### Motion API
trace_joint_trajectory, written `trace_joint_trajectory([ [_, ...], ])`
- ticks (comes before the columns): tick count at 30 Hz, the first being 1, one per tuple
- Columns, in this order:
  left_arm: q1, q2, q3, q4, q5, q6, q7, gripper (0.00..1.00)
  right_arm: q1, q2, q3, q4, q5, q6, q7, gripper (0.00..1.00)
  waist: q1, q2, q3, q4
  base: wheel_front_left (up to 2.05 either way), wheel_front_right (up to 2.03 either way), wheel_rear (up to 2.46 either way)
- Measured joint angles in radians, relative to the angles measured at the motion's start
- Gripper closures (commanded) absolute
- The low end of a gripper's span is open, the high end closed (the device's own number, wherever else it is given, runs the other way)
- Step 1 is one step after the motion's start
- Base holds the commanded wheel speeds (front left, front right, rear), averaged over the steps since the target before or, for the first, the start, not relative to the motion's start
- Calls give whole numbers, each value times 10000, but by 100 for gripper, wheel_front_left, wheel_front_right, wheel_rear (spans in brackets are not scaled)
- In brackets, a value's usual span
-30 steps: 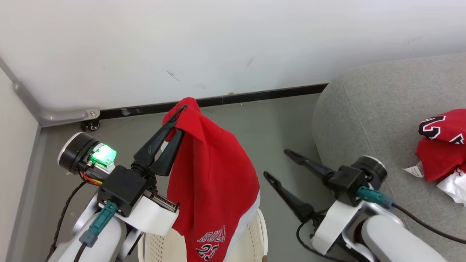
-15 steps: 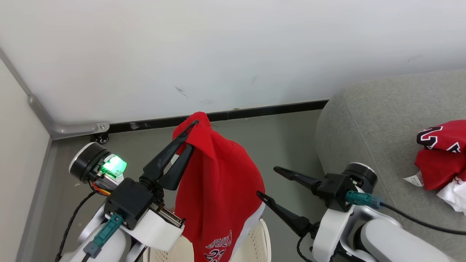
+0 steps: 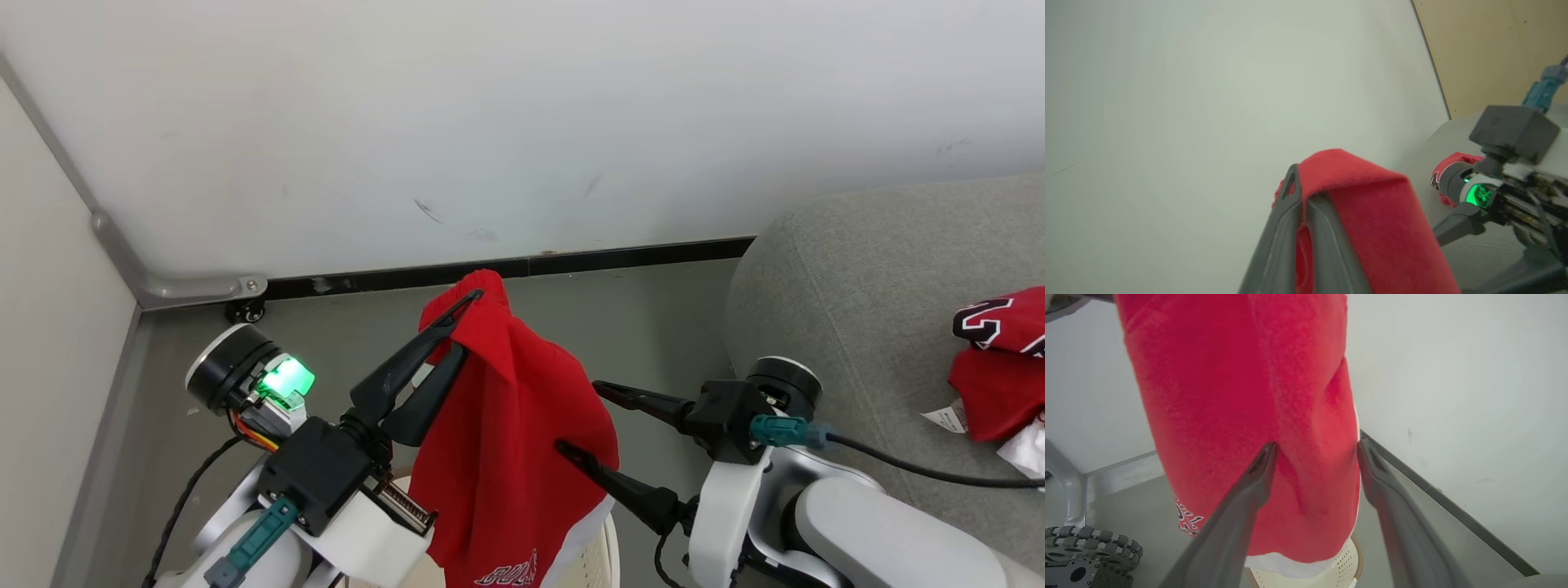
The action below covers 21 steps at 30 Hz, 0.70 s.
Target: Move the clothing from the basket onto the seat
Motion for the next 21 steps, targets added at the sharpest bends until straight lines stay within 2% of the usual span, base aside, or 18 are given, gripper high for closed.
trace_joint_trajectory([
  [10,-1,-59,-263,-73,0,-176,0,100,-606,104,616,203,510,0,-134,0,0,0,-32,225,0,0,0],
  [11,-1,-63,-276,-73,0,-180,0,100,-620,123,692,251,535,0,-159,19,0,0,-36,245,0,0,0],
  [12,-1,-67,-290,-73,-2,-180,0,100,-648,138,761,307,564,0,-211,51,0,0,-41,265,0,0,0],
  [16,-1,-96,-336,-73,-82,-226,0,100,-790,203,924,468,616,0,-464,70,0,0,-62,328,0,0,0],
  [17,-1,-98,-345,-71,-92,-244,0,100,-790,244,949,504,623,0,-575,77,0,0,-68,339,0,0,0],
  [19,-1,-113,-360,-69,-140,-261,0,100,-837,334,1022,604,625,0,-742,100,0,0,-80,353,0,0,0],
  [21,0,-144,-362,-35,-305,-265,2,100,-973,385,1091,727,627,0,-849,100,0,0,-91,363,0,0,0],
])
